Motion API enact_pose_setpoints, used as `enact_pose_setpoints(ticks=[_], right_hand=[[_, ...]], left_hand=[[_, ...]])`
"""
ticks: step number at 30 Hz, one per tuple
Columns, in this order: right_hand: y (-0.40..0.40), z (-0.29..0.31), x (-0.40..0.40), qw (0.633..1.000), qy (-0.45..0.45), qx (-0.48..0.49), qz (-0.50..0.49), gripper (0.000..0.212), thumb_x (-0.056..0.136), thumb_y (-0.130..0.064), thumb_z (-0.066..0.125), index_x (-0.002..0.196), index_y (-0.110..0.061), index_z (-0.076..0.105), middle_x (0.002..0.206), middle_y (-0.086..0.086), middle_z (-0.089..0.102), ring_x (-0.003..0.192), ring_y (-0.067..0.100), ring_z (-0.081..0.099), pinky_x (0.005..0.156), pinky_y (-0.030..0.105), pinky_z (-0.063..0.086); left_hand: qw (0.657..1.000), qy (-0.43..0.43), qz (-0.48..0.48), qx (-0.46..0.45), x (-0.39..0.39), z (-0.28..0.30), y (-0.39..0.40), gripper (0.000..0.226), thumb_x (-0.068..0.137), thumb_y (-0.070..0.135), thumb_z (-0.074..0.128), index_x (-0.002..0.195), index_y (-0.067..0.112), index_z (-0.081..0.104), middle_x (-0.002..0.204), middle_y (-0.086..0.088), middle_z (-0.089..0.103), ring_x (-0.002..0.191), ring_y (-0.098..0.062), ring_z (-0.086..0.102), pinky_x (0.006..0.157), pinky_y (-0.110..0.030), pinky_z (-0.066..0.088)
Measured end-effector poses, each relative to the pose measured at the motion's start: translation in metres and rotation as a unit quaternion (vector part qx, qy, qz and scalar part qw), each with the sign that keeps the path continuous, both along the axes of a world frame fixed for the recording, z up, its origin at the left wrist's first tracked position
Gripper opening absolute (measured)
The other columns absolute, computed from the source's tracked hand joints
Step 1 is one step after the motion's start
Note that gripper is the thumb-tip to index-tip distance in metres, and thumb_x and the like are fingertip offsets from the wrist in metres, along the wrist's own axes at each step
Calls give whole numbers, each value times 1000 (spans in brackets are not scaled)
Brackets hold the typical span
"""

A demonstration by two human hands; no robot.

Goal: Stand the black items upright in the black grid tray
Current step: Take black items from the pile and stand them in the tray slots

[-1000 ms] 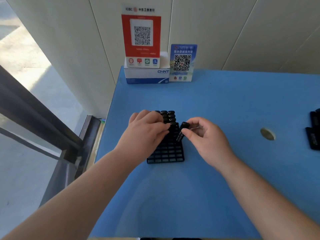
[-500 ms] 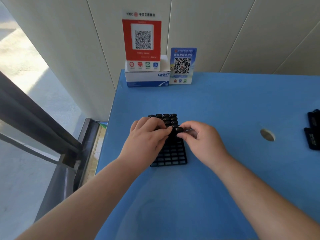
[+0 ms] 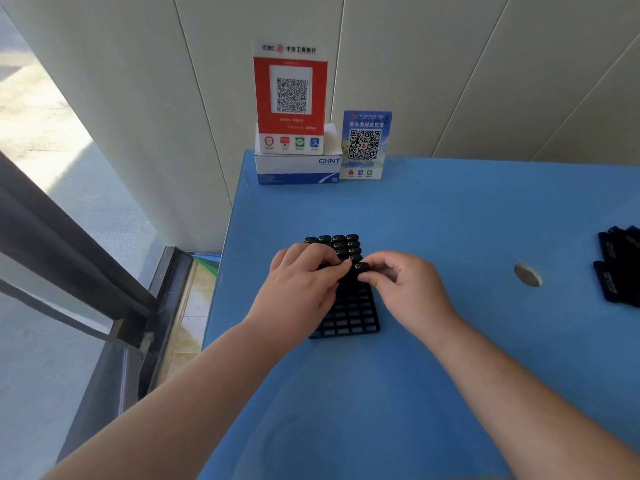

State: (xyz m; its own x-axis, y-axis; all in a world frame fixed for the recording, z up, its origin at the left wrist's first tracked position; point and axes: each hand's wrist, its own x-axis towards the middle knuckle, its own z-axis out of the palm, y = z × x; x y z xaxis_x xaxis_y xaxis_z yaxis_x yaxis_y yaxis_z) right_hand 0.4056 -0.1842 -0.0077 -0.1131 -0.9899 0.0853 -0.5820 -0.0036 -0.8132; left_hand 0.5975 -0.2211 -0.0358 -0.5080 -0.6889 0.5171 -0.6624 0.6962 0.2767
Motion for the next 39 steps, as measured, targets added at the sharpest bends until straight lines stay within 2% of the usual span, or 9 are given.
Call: enact_pose_setpoints(ticks=[6,9,14,21,26,30,36,39], right_hand=[[4,-6,5,999,11,-41,-16,17,87,-9,73,94,-24,76,90,-13,75,88,4,69,84,23,54],[4,-6,5,999,18,-34,-9,19,87,-8,73,91,-26,76,88,-15,74,86,2,69,82,18,51],[3,-3,4,1000,-13,-14,-16,34,87,-6,73,82,-40,69,86,-20,74,84,-2,69,81,10,48],[3,-8,2,999,20,-38,-32,13,87,-8,73,89,-20,75,85,-11,75,83,3,69,79,16,50],[2,-10,2,1000,22,4,1,14,86,-9,74,88,-23,74,84,-14,75,83,2,70,80,15,49],[2,-13,1,1000,10,1,-21,17,87,-9,75,88,-26,74,82,-19,73,81,-3,68,76,6,44],[-1,-13,0,1000,10,22,-21,13,87,-17,76,91,-29,73,85,-14,75,80,1,69,79,15,51],[6,-11,-3,999,-13,31,-17,21,86,-16,77,94,-34,70,89,-15,74,82,-3,69,80,11,50]], left_hand=[[1000,0,-11,-2,2,-2,0,42,82,16,73,122,26,67,111,3,58,103,-25,52,89,-42,43],[1000,0,-19,-1,4,-2,-1,46,80,15,74,124,26,66,112,3,57,104,-26,52,91,-42,42],[1000,1,-26,6,6,-2,-2,48,80,15,74,125,26,65,113,4,56,105,-24,49,93,-40,40],[998,23,-39,32,10,-3,-4,45,80,11,74,123,22,66,117,5,58,109,-20,50,100,-30,32],[997,38,-47,40,12,-4,-5,39,81,8,73,118,19,67,118,5,59,110,-22,55,100,-36,41],[998,39,-45,37,12,-4,-5,36,81,8,73,116,18,69,118,3,60,109,-22,55,99,-38,42],[998,29,-32,51,10,0,-3,37,81,12,74,117,18,68,118,4,60,110,-22,54,99,-39,43],[998,18,-25,60,10,3,1,38,82,14,73,120,19,67,119,4,60,112,-21,53,101,-39,42]])
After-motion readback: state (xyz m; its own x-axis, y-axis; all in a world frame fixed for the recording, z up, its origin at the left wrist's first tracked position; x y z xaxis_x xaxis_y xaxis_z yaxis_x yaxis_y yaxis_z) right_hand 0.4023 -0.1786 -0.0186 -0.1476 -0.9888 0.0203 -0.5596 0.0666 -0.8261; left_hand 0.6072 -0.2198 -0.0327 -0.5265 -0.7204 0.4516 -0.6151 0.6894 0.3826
